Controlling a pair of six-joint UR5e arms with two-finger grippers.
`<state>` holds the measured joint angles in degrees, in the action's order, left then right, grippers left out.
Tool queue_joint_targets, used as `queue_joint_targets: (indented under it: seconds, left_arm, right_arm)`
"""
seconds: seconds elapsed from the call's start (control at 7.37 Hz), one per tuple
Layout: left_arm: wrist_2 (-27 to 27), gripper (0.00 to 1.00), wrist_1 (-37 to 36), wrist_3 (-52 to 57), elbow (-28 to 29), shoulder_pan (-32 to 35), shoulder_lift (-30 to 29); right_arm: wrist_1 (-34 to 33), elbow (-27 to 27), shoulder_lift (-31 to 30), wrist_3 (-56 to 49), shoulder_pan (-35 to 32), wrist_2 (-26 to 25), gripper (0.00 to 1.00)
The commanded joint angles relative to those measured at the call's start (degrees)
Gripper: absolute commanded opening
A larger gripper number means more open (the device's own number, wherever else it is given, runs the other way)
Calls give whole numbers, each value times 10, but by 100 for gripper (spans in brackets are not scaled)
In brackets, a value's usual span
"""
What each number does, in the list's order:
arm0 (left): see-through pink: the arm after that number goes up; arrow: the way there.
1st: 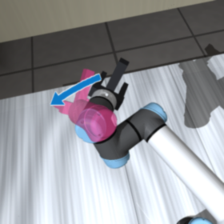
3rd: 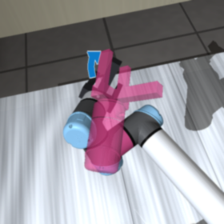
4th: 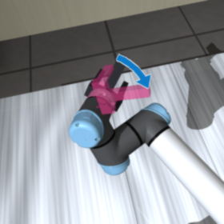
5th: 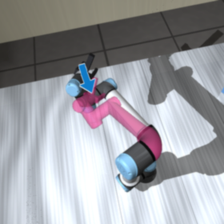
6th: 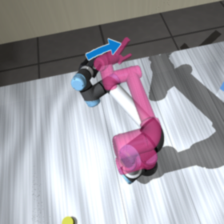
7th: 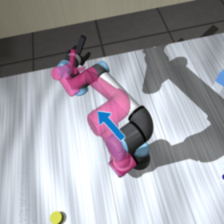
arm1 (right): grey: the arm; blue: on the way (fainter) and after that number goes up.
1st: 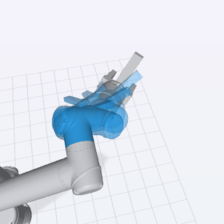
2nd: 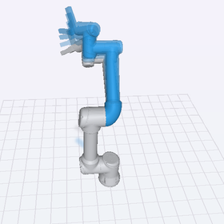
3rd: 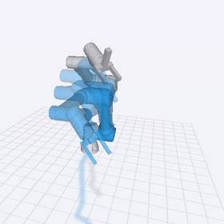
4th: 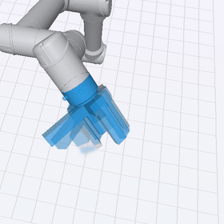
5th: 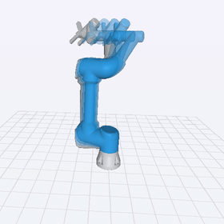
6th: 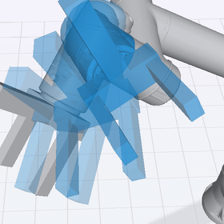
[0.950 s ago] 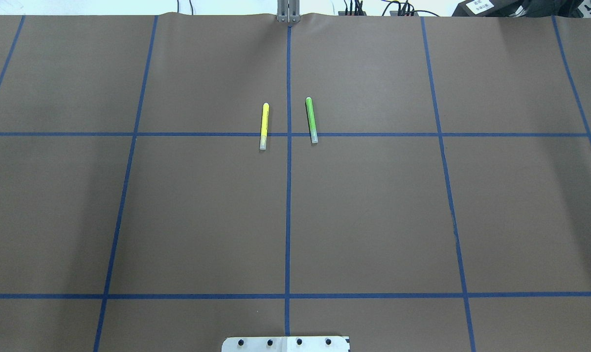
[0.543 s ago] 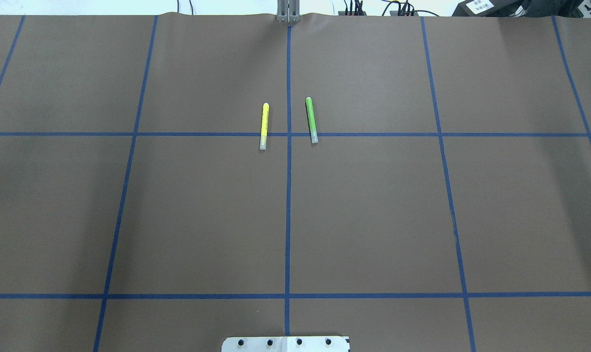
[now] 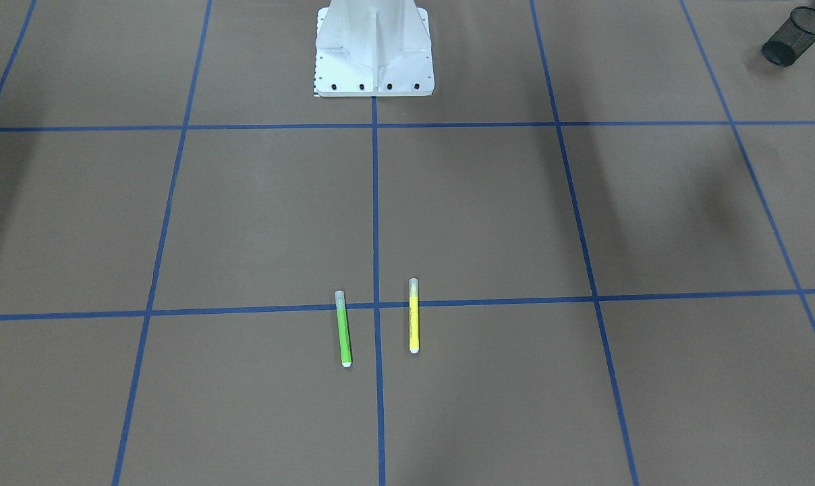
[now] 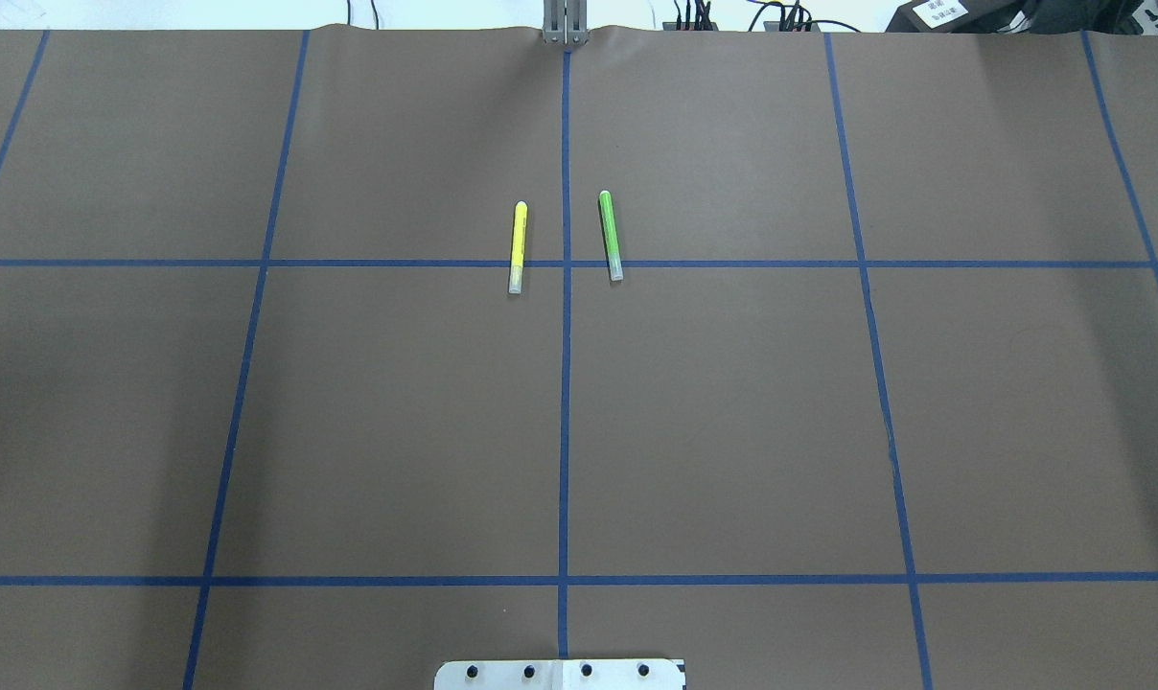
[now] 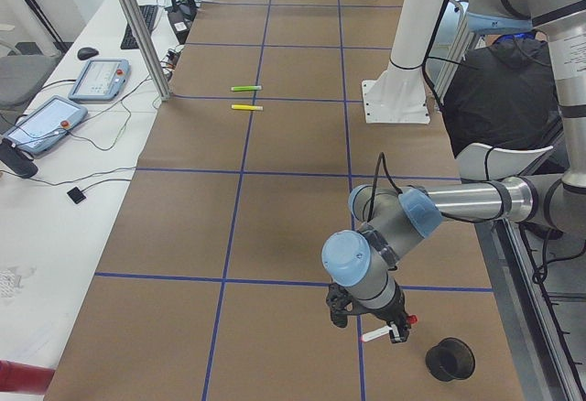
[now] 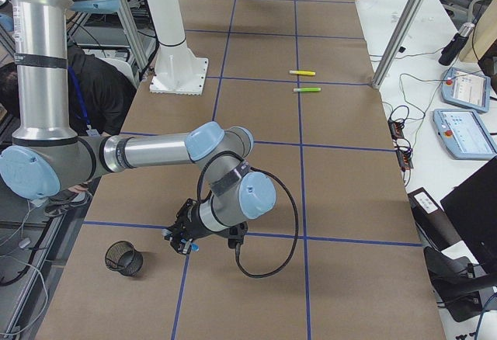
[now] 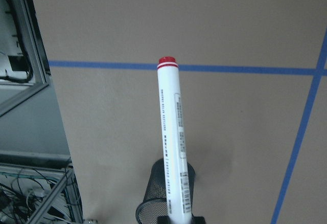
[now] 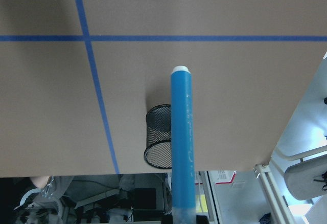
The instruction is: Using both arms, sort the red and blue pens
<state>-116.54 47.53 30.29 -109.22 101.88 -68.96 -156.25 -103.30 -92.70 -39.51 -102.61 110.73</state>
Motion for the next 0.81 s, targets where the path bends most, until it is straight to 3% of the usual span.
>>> queue_joint_targets:
  seconds: [0.0,0.41,0.68]
  left_arm:
    - [-1,0,-82,12,-1,28,6]
    - [9,0,-88,30,7,49,63]
    - [54,0,-87,34,38,101,64]
  right_arm:
    - [-46,-10,0,-1,-6,3,0]
    - [-43,-6,-6,1,-6,7,0]
    - [-41,-4,-6,1,-6,20,0]
